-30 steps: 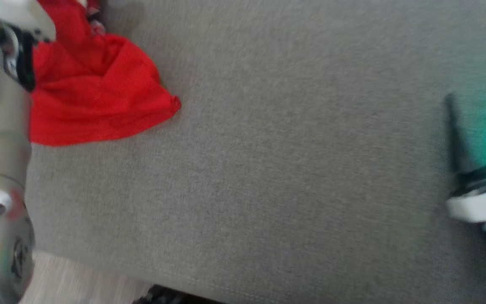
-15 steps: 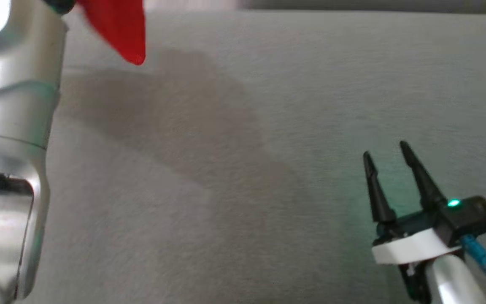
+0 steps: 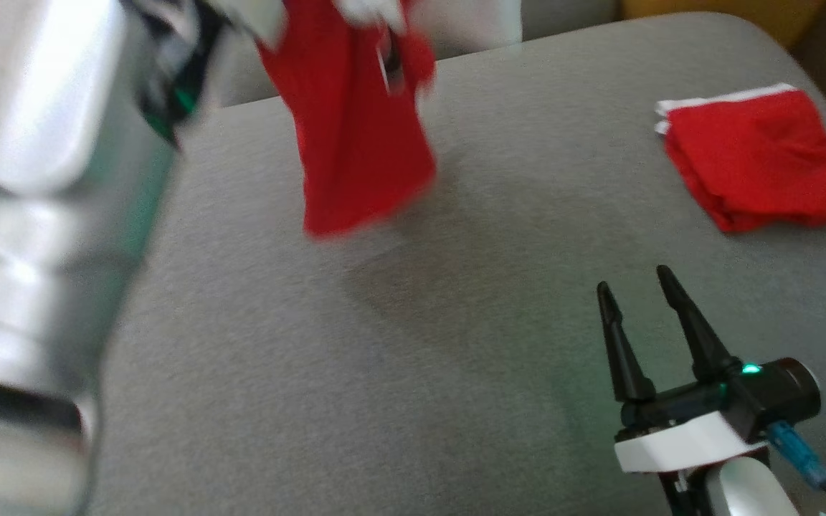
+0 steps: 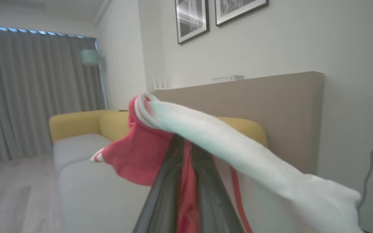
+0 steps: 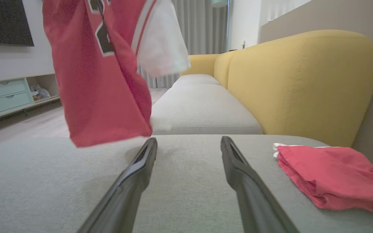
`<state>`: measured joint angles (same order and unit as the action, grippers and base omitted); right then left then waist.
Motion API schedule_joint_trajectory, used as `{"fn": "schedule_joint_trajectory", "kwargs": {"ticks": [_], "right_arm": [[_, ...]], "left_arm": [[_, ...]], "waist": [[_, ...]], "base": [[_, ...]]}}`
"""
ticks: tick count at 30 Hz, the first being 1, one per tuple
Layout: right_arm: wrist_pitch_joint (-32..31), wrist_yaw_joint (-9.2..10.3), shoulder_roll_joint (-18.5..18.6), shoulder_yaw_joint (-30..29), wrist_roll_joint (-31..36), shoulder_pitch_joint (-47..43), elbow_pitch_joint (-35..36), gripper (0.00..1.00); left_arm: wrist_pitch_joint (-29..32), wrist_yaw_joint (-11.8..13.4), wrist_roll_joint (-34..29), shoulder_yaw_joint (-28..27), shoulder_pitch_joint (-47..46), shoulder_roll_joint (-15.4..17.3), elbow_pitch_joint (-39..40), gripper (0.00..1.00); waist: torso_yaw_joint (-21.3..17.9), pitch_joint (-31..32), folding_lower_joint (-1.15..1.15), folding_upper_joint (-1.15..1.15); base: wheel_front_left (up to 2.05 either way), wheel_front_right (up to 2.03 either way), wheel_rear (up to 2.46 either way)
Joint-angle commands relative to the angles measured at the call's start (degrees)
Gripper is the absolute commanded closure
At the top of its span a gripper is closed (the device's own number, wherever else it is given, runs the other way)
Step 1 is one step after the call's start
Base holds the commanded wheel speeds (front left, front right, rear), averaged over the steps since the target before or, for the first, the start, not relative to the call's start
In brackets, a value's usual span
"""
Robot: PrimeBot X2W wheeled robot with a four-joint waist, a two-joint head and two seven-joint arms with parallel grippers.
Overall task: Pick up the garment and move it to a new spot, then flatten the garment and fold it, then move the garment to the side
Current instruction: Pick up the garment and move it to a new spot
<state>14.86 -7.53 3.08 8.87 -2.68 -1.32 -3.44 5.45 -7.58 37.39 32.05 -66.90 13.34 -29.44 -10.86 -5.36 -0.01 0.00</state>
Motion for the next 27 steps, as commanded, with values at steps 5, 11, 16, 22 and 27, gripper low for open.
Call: {"fn": "schedule_joint_trajectory", "kwargs": {"ticks": [5,11,16,22,27], "right_arm": [[0.1,0.04,-0.2,0.0,-1.7,0.9,2.7,0.00],[0.1,0.04,-0.2,-0.3,-2.1,1.1,1.7,0.00],[0.1,0.04,-0.2,-2.2,-1.6,0.3,0.2,0.00],[0.1,0.04,-0.2,-5.4,-1.5,-2.3,-1.4,0.00],[0.1,0.04,-0.2,-7.8,-2.1,-4.5,-2.5,0.00]], "left_arm": [[-3.9,0.3,1.6,2.2,14.1,0.6,5.4,1.00],[-14.9,3.3,-3.3,9.8,34.0,-2.3,-0.3,1.00],[-19.1,4.8,-6.2,13.7,40.2,-6.1,-7.4,0.00],[-20.4,10.3,-6.3,7.3,46.8,-7.6,-3.6,0.00],[-20.4,15.7,-10.7,-3.0,57.2,-6.3,10.1,0.00]], "waist": [[-2.6,-0.9,0.01,0.00],[-1.1,-2.4,0.01,0.00],[3.6,-1.7,0.01,0.00],[10.2,2.0,0.01,0.00],[14.7,5.1,0.01,0.00]], "base": [[0.00,0.00,0.00],[0.00,0.00,0.00],[0.00,0.00,0.00],[0.00,0.00,0.00],[0.00,0.00,0.00]]}}
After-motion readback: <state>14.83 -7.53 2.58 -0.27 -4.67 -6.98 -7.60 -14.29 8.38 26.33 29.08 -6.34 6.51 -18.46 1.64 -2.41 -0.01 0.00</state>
